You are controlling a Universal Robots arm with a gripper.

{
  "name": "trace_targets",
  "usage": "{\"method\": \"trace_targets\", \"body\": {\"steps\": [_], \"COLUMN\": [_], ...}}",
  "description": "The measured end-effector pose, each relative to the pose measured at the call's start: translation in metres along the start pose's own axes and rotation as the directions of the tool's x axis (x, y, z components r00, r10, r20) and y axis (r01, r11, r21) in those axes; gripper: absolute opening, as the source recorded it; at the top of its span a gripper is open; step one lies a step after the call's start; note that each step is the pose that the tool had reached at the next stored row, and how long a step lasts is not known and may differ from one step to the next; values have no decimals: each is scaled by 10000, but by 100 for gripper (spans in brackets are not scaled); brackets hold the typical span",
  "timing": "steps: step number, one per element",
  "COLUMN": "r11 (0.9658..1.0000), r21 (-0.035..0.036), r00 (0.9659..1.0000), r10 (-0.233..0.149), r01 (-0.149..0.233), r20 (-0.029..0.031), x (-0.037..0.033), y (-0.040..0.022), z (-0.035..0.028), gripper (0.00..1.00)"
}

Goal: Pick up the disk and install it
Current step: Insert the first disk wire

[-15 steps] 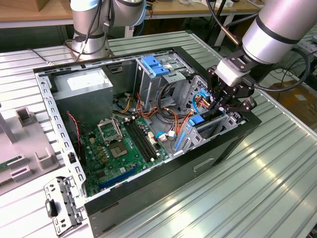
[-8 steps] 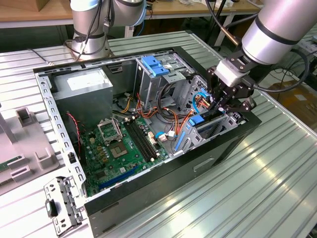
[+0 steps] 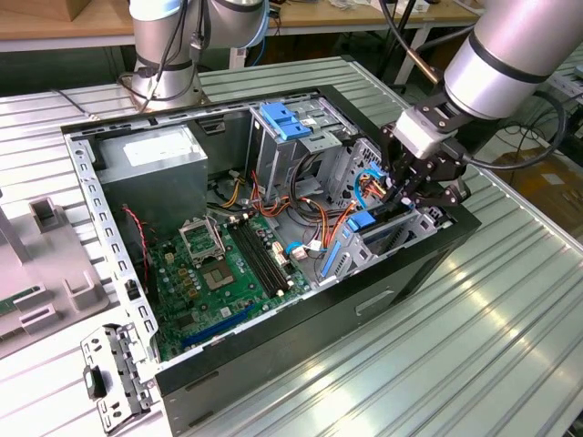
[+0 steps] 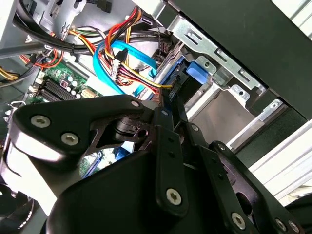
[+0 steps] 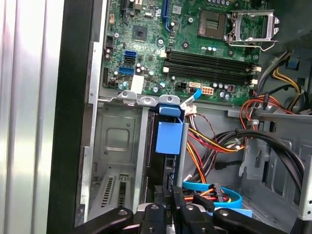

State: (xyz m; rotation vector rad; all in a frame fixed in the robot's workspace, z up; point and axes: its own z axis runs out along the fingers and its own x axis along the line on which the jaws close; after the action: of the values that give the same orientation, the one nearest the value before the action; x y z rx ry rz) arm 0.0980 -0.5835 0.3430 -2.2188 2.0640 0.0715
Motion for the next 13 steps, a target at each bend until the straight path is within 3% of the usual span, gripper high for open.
{"method": "trace_targets", "body": {"steps": [6,13], "r11": [9990,9984], "r21": [49,63], "r00": [9990,9984], "r10": [439,567], "r01": [-439,-567], "r20": [-17,-19], "x": [-8,-38], "y": [-1,11], "z": [-17,-19], "gripper": [18,18]}}
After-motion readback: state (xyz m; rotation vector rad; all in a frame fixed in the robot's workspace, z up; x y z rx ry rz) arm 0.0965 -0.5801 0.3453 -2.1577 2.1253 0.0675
